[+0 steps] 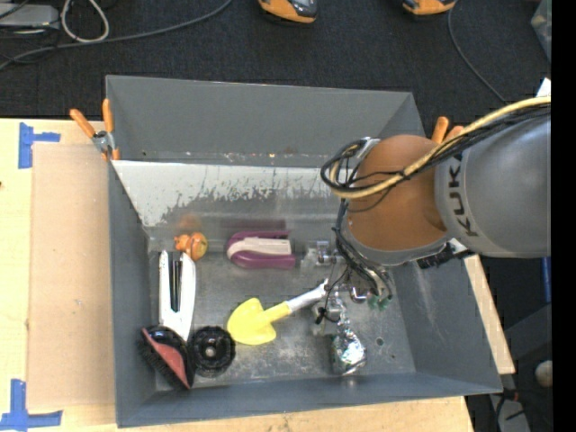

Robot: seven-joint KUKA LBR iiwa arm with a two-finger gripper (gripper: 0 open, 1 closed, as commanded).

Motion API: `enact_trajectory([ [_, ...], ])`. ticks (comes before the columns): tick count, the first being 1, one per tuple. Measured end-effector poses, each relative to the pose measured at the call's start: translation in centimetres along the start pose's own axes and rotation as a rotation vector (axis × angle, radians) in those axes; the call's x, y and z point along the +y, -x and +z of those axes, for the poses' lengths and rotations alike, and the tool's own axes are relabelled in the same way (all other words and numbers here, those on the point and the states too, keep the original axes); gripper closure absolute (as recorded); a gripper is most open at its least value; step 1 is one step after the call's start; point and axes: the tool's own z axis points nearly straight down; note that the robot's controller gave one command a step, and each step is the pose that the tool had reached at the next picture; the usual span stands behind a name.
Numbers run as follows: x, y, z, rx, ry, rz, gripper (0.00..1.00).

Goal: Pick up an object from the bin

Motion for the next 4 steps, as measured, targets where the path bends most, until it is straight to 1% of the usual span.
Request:
enact_trajectory([
  [2,0.0,0.0,0.0,0.000,0.000,0.001,0.00],
  [3,1.9,1.9,-2.5,0.006,-0.001,-0.125,0.00],
  [4,4.0,4.0,-5.4,-0.004,0.001,-0.246,0.00],
])
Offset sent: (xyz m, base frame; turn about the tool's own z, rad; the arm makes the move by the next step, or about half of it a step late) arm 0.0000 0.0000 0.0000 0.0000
